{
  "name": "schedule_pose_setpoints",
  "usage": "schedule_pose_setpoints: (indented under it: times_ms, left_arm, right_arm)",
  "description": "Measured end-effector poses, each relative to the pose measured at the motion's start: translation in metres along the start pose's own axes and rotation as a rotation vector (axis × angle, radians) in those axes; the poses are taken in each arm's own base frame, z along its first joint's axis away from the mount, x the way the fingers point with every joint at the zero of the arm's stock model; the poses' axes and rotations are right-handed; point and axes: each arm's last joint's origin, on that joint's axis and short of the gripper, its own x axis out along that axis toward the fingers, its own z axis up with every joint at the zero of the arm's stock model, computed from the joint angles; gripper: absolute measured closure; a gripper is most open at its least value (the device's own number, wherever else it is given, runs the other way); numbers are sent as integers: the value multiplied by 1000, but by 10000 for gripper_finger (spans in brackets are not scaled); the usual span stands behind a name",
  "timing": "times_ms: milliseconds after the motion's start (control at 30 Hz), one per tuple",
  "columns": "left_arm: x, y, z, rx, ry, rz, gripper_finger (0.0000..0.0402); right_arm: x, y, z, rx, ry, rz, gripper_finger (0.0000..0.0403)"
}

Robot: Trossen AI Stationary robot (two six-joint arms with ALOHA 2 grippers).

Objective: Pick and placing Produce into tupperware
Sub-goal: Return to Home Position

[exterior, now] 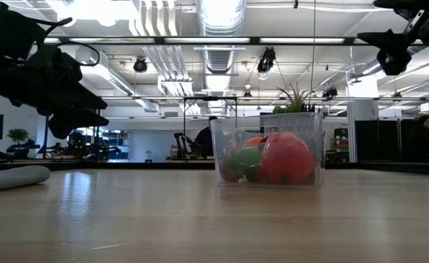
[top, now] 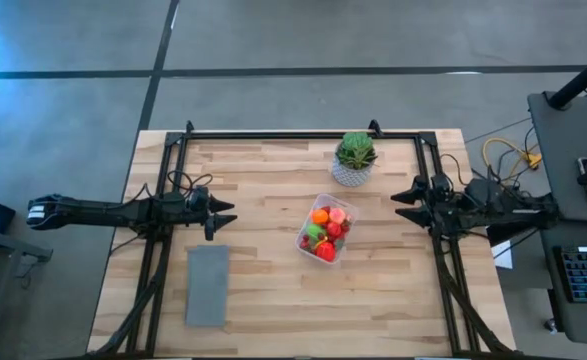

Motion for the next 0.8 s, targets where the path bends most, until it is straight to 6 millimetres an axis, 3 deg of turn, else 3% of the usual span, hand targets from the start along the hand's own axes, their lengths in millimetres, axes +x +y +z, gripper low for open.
schedule_pose_setpoints:
  times_ms: [300, 633, 800]
  left_arm:
    - [0, 0, 0, 0, 0, 0, 181]
    - [0, 0, 0, 0, 0, 0, 181]
    - [0, 0, 0, 0, 0, 0, 181]
  right_arm:
    - [4, -8, -8, -2, 54, -1, 151]
    - [6, -12, -17, -165, 104, -6, 151]
    - [11, -23, -33, -158, 140, -72, 155]
